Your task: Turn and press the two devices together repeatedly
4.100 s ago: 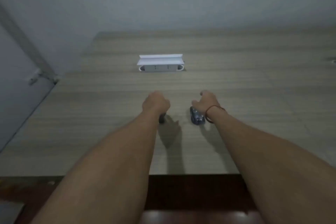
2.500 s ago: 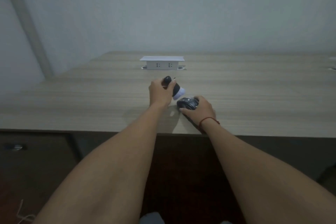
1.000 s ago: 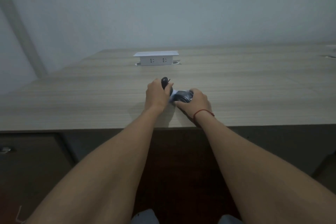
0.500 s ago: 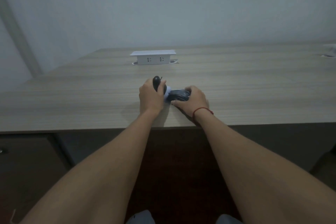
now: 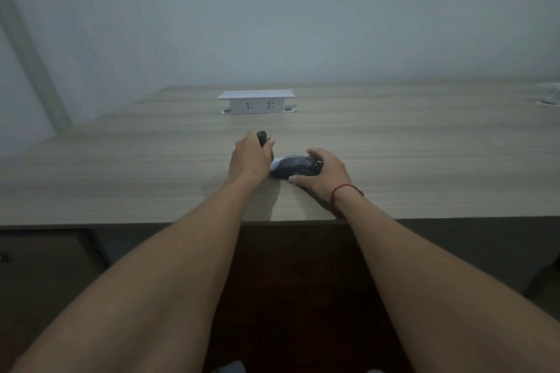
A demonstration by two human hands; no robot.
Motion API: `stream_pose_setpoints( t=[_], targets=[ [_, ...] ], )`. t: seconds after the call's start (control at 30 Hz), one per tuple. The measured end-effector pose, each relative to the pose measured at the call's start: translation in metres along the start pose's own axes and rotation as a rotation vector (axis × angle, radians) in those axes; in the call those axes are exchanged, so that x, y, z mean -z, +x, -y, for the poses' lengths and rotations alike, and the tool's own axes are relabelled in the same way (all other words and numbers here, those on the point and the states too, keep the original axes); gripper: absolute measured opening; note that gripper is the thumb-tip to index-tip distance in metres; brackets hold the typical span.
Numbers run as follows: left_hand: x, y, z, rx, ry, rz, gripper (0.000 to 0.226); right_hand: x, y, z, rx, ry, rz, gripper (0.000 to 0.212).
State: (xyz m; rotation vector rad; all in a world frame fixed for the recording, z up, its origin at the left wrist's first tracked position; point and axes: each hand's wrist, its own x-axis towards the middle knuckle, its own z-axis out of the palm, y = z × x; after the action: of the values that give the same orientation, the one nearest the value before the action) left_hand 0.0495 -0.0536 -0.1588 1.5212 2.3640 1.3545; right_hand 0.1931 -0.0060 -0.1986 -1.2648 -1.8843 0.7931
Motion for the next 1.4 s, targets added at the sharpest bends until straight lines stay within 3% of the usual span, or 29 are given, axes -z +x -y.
stream_pose_setpoints(
  t=[0.13, 0.27, 0.53, 0.77, 0.97, 1.13, 1.33, 1.4],
  targets=[
    [0.003, 0.007, 0.011, -0.002, -0.114, -0.034, 0.04, -0.003, 0.0, 0.003, 0.006, -0.036, 0.01, 0.064],
    [-0.002, 0.006, 0.0, -0.051, -0.215, -0.059, 0.034, -0.012, 0.003, 0.01, -0.041, -0.11, -0.081, 0.072],
    [-0.008, 0.003, 0.011, 0.054, -0.079, 0.004, 0.036, -0.015, 0.002, 0.009, -0.057, -0.094, -0.129, 0.07],
    [-0.007, 0.002, 0.005, 0.0, -0.268, -0.096, 0.036, -0.012, 0.002, 0.006, -0.043, -0.088, -0.071, 0.062],
    [-0.008, 0.005, 0.007, 0.007, -0.205, -0.013, 0.038, -0.011, 0.0, 0.007, -0.024, -0.151, -0.047, 0.057],
    [0.003, 0.016, 0.01, -0.004, -0.012, 0.058, 0.04, -0.014, -0.003, 0.01, -0.037, -0.288, -0.063, 0.087],
    [0.005, 0.01, -0.007, -0.115, -0.226, -0.068, 0.032, -0.009, -0.001, 0.008, -0.061, -0.215, -0.063, 0.093],
    [-0.001, 0.007, -0.01, -0.16, -0.202, -0.037, 0.033, -0.009, -0.001, 0.008, -0.077, -0.151, -0.051, 0.098]
  ],
)
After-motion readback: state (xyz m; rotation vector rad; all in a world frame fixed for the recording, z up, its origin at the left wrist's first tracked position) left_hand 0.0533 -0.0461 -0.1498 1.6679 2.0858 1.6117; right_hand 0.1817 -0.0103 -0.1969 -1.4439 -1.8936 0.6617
